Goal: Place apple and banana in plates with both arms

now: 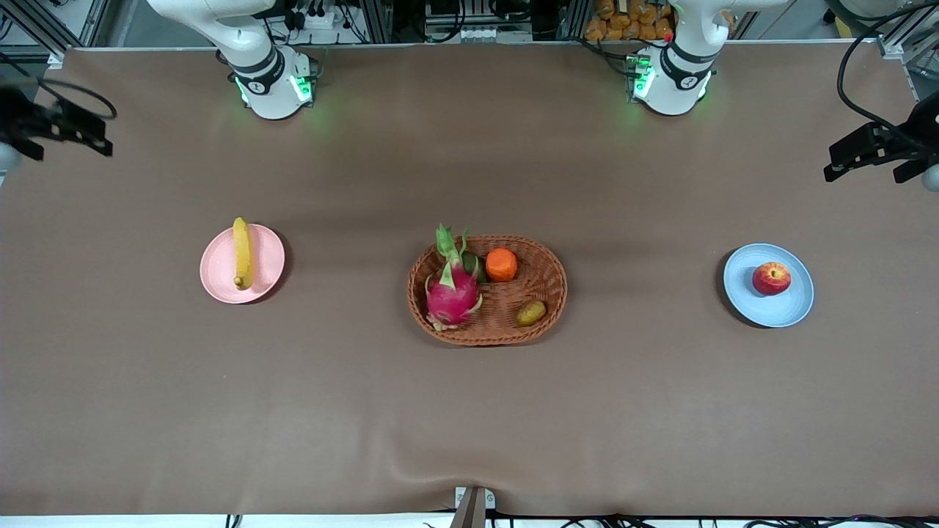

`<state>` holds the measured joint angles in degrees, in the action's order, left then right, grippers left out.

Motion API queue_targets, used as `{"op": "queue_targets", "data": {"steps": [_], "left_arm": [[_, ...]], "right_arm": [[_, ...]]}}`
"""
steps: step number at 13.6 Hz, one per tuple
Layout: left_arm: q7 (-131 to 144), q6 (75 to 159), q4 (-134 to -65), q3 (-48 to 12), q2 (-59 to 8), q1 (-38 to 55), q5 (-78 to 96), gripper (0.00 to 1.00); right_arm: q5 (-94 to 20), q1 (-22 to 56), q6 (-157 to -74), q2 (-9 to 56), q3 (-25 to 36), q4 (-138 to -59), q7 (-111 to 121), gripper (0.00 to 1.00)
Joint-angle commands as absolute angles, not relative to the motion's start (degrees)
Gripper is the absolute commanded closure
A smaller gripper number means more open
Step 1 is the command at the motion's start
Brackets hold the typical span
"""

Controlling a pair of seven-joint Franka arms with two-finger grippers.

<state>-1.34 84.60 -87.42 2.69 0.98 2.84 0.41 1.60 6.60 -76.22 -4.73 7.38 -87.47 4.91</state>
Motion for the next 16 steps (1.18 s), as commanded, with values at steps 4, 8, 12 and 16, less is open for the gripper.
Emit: {"op": "queue_targets", "data": {"steps": [4,8,12,16], "left_arm": [[-0.79,83.94,-86.13,2.64,0.00,3.16,0.35,0.00],[-1.14,83.94,-86.40,2.55,-0.09,2.99,0.44,0.00],[-1.23,83.94,-86.31,2.55,-0.09,3.08,0.44,0.00],[-1.23,83.94,-86.31,2.55,-0.09,3.08,0.44,0.00]], "right_arm": [[2.29,4.93,-79.35,-15.44,6.94,-98.85,4.31,0.00],[0.18,4.92,-81.47,-17.14,6.86,-100.46,-0.51,0.00],[0.00,5.19,-81.65,-16.35,6.77,-100.28,-0.88,0.00],[0.26,5.18,-80.95,-13.37,6.77,-96.60,-0.79,0.00]]}}
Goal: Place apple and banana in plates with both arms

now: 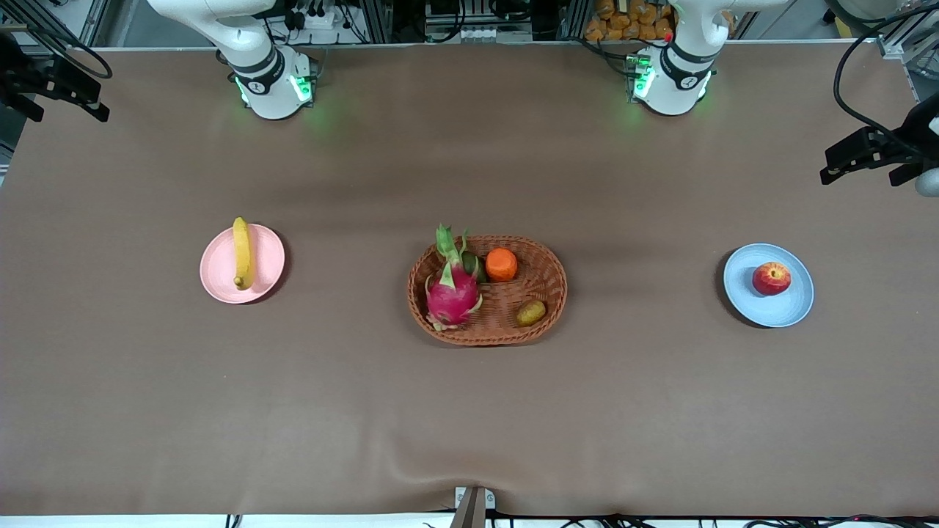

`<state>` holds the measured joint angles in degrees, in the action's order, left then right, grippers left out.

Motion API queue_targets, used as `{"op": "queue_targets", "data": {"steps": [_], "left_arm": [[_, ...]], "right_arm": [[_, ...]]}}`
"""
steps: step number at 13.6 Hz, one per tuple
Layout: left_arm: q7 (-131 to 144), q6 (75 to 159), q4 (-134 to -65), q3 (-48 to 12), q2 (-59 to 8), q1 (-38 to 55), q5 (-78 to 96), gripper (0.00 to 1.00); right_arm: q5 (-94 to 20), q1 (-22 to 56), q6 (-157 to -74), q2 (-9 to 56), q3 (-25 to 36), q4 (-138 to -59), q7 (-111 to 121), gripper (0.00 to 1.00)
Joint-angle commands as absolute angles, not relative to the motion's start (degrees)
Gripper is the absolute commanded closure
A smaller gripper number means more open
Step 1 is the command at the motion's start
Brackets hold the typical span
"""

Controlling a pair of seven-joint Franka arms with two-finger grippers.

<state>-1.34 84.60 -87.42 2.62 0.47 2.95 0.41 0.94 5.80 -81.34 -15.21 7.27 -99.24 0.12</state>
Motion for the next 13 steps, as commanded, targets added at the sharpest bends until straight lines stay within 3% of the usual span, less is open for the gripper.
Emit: {"op": "queue_targets", "data": {"steps": [1,13], "left_arm": [[-1.32,83.94,-86.31,2.55,-0.09,3.08,0.44,0.00],[-1.49,83.94,-86.48,2.55,-0.79,3.08,0.61,0.00]], "right_arm": [[0.35,5.19,-80.95,-13.10,6.77,-96.33,-0.79,0.00],[0.70,4.75,-80.25,-12.83,6.85,-96.24,-0.62,0.00]]}}
